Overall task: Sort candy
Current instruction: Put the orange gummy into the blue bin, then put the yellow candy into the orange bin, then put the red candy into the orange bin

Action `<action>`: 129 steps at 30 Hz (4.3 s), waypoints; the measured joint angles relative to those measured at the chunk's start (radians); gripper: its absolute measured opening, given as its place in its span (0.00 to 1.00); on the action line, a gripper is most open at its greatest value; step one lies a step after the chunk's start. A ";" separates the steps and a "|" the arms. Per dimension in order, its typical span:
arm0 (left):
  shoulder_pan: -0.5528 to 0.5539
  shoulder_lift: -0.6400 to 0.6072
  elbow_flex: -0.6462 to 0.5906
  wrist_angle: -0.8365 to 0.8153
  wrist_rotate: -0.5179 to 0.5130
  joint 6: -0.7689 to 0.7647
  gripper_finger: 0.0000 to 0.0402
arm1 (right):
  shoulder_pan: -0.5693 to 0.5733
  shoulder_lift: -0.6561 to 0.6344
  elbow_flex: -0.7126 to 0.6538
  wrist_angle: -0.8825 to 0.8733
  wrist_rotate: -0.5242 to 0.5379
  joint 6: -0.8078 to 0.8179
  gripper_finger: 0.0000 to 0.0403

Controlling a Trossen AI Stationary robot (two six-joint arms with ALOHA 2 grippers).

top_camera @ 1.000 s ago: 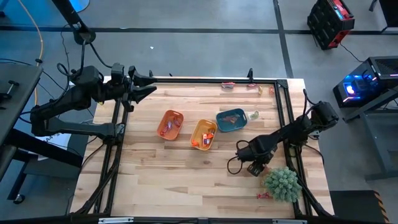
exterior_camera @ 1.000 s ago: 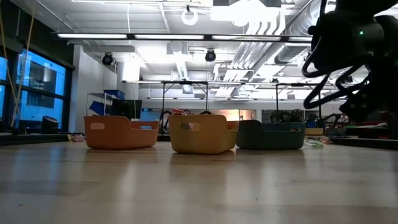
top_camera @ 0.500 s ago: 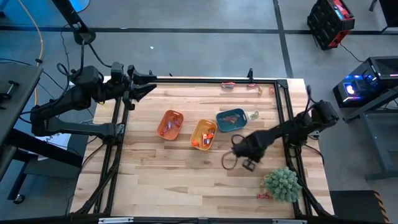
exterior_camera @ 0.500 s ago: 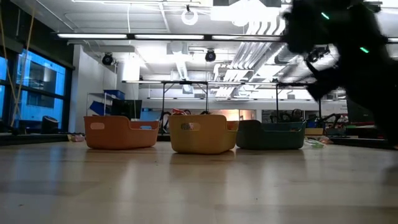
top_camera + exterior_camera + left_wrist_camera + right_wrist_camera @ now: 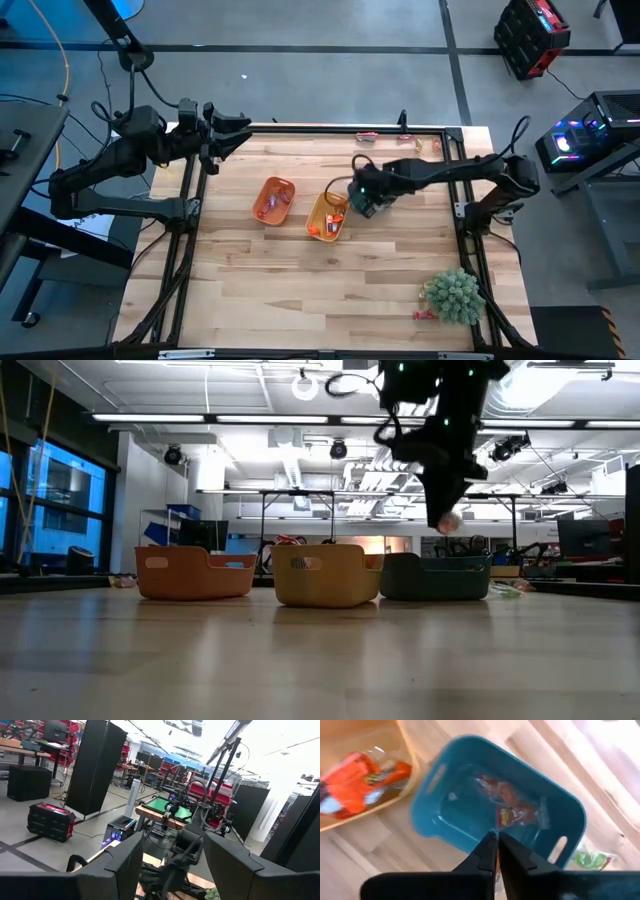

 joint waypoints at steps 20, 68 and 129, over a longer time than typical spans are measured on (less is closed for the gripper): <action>0.000 0.000 0.000 -0.057 0.002 -0.062 0.49 | 0.239 0.000 -0.033 -0.112 -0.544 0.003 0.44; 0.000 0.000 0.000 -0.019 0.002 -0.079 0.49 | 0.208 0.003 0.018 0.270 -0.337 0.004 0.00; 0.000 0.025 0.001 -0.021 -0.003 -0.096 0.49 | 0.513 0.177 -0.021 -0.135 -0.745 -0.137 0.48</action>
